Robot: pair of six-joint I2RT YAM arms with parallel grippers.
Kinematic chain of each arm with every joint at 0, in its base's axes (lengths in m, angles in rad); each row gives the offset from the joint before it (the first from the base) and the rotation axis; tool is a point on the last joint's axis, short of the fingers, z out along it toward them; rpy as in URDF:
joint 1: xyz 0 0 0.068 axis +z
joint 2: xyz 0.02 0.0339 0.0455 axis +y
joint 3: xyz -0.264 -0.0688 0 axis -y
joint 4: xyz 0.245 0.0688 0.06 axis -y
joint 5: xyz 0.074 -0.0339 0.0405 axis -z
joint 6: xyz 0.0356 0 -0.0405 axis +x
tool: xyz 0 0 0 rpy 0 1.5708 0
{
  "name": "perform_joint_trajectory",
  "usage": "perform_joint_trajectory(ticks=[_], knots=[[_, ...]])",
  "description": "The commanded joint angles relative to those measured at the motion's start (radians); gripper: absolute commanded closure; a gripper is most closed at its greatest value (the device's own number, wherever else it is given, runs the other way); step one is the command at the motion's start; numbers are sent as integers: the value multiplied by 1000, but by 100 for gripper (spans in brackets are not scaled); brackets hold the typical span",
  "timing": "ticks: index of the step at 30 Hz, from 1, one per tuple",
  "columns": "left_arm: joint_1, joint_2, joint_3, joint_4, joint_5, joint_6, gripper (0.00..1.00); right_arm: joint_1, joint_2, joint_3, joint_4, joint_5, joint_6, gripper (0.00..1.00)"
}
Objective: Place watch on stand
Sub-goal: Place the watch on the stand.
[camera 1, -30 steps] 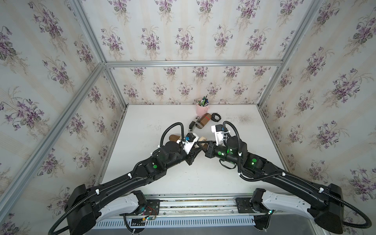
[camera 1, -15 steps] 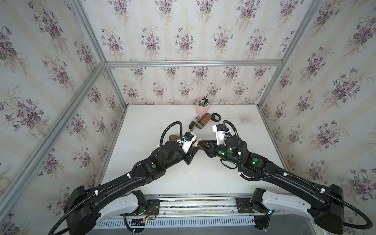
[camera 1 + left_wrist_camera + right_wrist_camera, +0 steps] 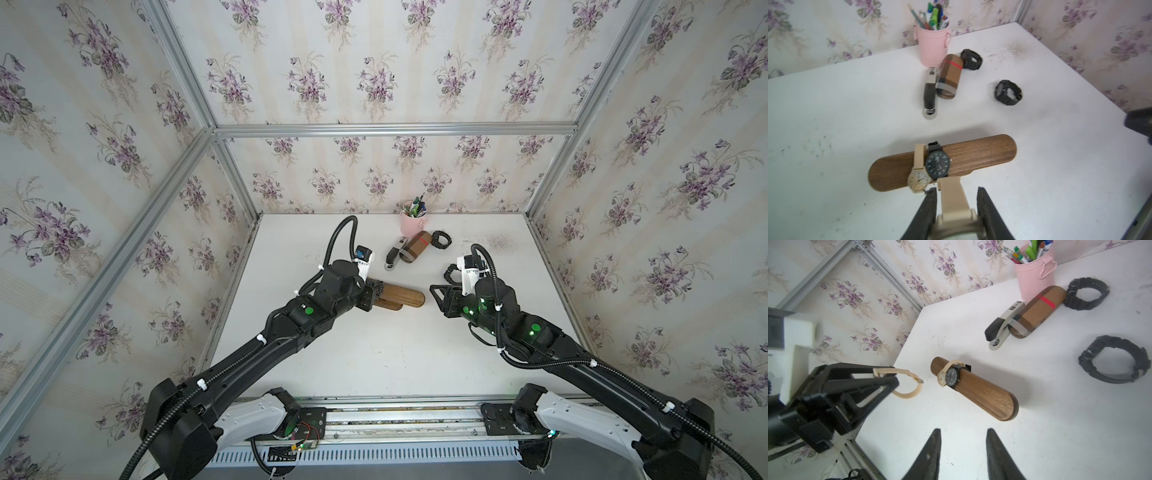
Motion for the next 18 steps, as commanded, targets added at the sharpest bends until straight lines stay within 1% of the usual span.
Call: perform_joint_trajectory(ticks=[1, 4, 10, 11, 14, 18], knots=[[84, 52, 78, -170, -45, -42, 77, -21, 0, -28, 18, -41, 21, 63], [155, 143, 178, -292, -77, -38, 76, -28, 16, -48, 34, -60, 24, 63], [266, 248, 233, -318, -87, -33, 77, -30, 39, -85, 48, -75, 24, 62], [284, 290, 242, -322, -85, -31, 78, -30, 38, -95, 49, -75, 22, 61], [327, 342, 258, -312, -43, -28, 78, -30, 44, -117, 59, -77, 17, 56], [334, 435, 307, -323, -22, -5, 78, -30, 73, -146, 86, -89, 16, 45]])
